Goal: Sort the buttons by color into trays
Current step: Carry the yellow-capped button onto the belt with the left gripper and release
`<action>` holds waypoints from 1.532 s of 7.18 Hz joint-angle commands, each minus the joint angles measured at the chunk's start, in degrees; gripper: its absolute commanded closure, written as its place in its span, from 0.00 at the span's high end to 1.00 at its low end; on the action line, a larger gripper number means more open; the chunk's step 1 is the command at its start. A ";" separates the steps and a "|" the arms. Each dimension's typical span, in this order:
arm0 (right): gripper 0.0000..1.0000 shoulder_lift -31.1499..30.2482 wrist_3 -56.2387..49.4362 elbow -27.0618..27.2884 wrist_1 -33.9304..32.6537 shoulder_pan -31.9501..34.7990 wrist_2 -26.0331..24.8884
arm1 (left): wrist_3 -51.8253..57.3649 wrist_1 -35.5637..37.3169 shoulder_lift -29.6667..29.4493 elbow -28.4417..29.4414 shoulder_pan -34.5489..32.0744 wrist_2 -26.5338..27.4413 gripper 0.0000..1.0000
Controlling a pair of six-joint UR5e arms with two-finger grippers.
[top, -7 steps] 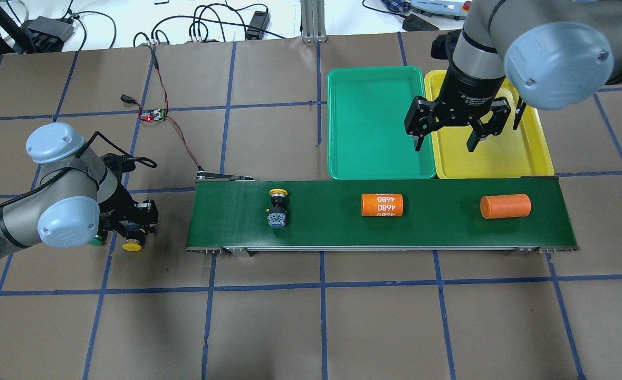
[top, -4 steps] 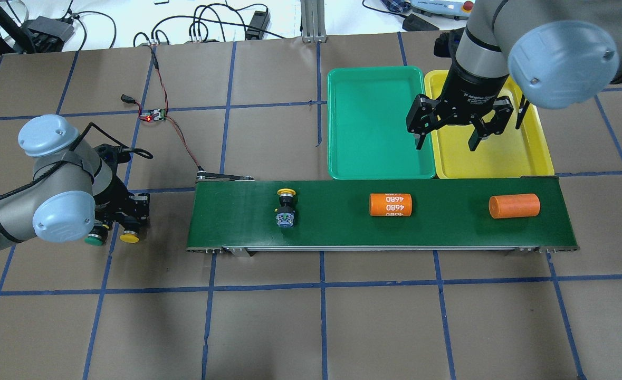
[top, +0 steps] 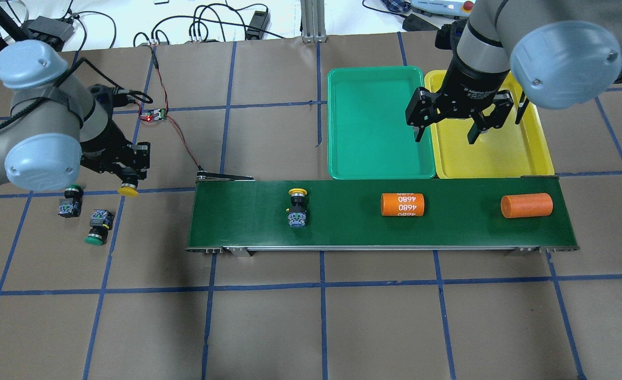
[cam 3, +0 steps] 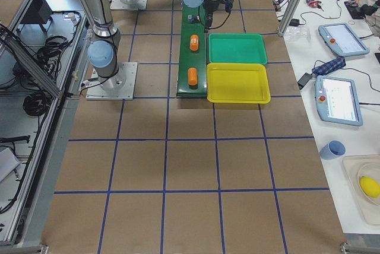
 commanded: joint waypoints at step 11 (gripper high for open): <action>1.00 -2.19 -1.92 3.76 0.84 -2.79 0.25 | -6.29 0.18 -3.21 -3.54 -12.27 -3.39 1.00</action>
